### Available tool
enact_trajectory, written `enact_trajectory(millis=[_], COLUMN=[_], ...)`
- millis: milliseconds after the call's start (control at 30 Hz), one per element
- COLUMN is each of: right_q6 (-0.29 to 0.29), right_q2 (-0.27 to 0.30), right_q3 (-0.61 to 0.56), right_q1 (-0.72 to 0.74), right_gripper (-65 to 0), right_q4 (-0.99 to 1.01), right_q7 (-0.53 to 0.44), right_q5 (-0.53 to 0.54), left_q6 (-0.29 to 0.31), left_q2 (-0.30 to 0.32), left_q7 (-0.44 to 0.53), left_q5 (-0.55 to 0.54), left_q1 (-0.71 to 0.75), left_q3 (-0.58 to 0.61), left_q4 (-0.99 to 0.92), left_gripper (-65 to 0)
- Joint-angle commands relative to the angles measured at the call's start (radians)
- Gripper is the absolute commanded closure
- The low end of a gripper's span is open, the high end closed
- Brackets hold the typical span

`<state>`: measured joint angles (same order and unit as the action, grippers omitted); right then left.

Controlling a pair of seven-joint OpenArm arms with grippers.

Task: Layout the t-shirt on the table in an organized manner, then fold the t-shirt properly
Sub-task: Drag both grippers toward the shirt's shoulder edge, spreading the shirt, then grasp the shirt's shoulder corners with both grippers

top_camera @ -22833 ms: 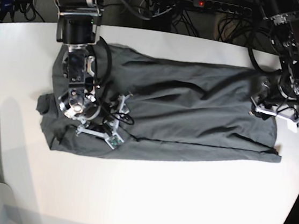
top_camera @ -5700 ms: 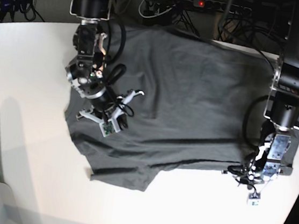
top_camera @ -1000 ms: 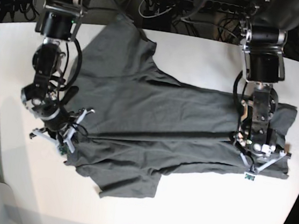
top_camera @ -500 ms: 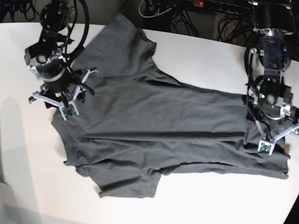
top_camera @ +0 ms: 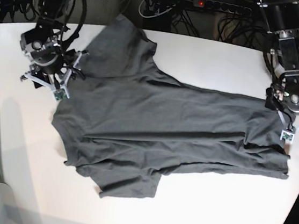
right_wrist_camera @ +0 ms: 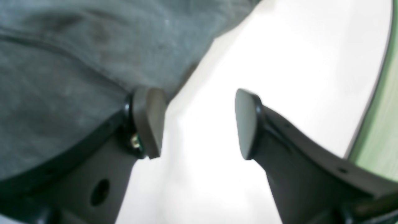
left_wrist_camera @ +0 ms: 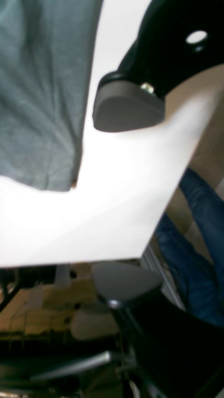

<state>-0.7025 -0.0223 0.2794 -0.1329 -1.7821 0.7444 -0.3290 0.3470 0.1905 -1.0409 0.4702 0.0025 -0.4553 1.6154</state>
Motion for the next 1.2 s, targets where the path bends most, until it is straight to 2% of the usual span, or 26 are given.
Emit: enact_trajectory(millis=[0, 133, 667, 933, 1033, 1100, 1167], right_q6=[0.004, 0.004, 0.004, 0.004, 0.004, 0.004, 0.004], right_q2=[0.002, 0.002, -0.024, -0.021, -0.021, -0.021, -0.021], right_q3=[-0.001, -0.004, -0.024, -0.024, -0.024, -0.024, -0.024], right_q1=[0.002, -0.023, -0.03, 0.011, 0.016, 0.017, 0.019], right_gripper=[-36.7, -36.8, -36.9, -36.5, -36.3, -33.4, -27.4], right_q4=[-0.015, -0.015, 0.014, 0.147, 0.164, 0.164, 0.164], right_q7=[-0.019, -0.019, -0.018, -0.029, -0.029, -0.029, -0.03], right_q5=[0.009, 0.009, 0.011, 0.011, 0.011, 0.011, 0.011], left_q6=[-0.004, -0.002, -0.004, -0.004, -0.004, -0.004, -0.004], left_q2=[0.011, 0.011, 0.04, 0.042, 0.062, 0.06, 0.06], left_q7=[0.023, 0.067, 0.069, 0.069, 0.069, 0.07, 0.077], left_q5=[0.005, 0.005, 0.008, 0.014, 0.006, 0.006, 0.006], left_q1=[-0.025, -0.043, -0.097, -0.187, -0.207, -0.226, -0.244], left_q3=[-0.015, -0.05, -0.061, -0.061, -0.056, -0.055, -0.055], left_q4=[-0.016, -0.088, -0.16, -0.266, -0.313, -0.346, -0.386], left_gripper=[-65.0, -65.0, -65.0, -65.0, -65.0, -65.0, -65.0])
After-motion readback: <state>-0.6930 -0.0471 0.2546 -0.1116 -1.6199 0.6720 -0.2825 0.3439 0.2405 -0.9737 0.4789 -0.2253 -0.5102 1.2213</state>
